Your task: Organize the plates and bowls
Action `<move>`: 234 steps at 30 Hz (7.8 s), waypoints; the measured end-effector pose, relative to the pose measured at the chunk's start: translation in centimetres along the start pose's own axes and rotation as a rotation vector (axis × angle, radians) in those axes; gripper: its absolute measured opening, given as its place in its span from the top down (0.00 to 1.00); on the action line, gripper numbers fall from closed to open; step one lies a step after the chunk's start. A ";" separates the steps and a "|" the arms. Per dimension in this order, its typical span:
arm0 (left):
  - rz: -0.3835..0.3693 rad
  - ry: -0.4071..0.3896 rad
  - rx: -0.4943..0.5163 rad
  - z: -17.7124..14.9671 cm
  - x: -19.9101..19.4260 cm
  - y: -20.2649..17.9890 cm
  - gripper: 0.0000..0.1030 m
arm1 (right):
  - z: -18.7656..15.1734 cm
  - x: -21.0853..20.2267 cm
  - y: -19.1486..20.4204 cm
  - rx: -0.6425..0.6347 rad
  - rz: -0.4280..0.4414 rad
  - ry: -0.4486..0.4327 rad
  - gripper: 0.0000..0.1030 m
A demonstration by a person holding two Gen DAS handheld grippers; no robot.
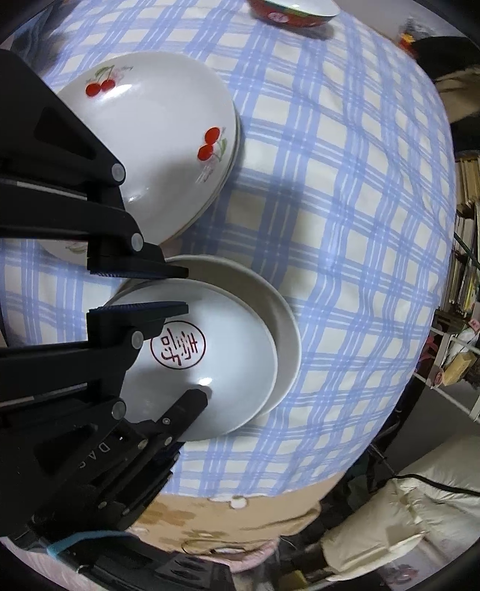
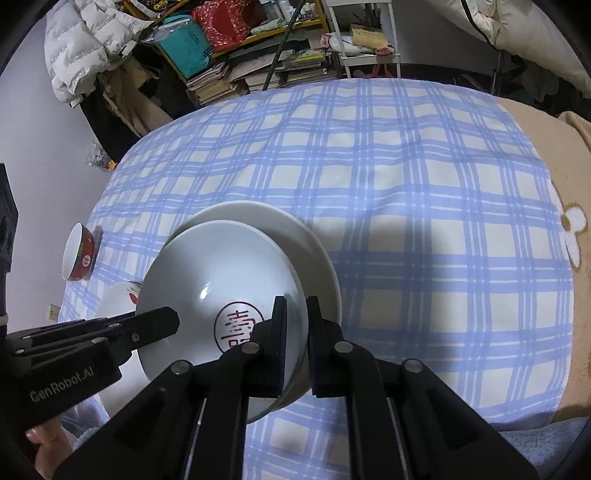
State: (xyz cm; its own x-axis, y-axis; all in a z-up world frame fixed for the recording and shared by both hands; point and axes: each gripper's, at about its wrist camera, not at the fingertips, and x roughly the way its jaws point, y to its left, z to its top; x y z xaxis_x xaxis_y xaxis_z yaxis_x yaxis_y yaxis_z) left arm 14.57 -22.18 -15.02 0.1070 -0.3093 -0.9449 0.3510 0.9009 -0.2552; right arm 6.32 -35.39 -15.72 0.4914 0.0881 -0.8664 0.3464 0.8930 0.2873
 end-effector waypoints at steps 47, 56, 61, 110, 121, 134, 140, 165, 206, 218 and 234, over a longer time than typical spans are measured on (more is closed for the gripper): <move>0.097 -0.096 0.063 -1.0 -4.0 -0.5 0.86 | 0.4 -2.2 -0.2 -0.009 -0.016 -0.134 0.85; 0.160 -0.126 0.050 -1.5 -6.3 2.2 0.81 | 0.2 -3.8 0.1 0.005 -0.007 -0.152 0.41; 0.181 -0.145 0.021 -2.0 -7.8 4.7 0.78 | 0.1 -4.5 2.2 -0.038 -0.003 -0.169 0.31; 0.501 -0.397 -0.094 0.7 -17.8 23.3 0.27 | 3.9 -2.2 20.5 -0.219 0.011 -0.209 0.04; 0.513 -0.360 -0.130 3.1 -16.8 26.1 0.27 | 6.0 0.0 25.3 -0.279 0.013 -0.187 0.04; 0.453 -0.392 -0.215 3.8 -15.9 29.4 0.27 | 7.4 3.2 29.1 -0.356 0.027 -0.158 0.04; 0.454 -0.361 -0.261 4.6 -14.4 31.6 0.27 | 7.5 6.4 31.0 -0.372 0.044 -0.109 0.04; 0.316 -0.193 -0.315 6.8 -4.9 36.2 0.83 | 6.2 16.7 34.8 -0.358 0.124 0.137 0.64; 0.256 -0.351 -0.093 -0.3 -14.9 16.1 0.91 | 1.8 -1.7 22.6 -0.203 0.189 -0.040 0.88; 0.230 -0.345 -0.002 -1.8 -13.4 8.9 0.91 | 0.5 -5.4 15.4 -0.147 0.130 -0.097 0.88; 0.152 -0.303 0.096 -0.8 -10.8 0.9 0.91 | 0.9 -7.9 7.2 -0.060 0.065 -0.134 0.88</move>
State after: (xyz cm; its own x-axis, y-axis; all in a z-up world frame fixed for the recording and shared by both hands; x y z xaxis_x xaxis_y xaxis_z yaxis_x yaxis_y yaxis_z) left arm 12.94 -17.81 -5.17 0.4309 -0.2633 -0.8631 0.3941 0.9153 -0.0824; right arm 5.64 -30.06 -6.47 0.6149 0.0906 -0.7834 0.2640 0.9124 0.3127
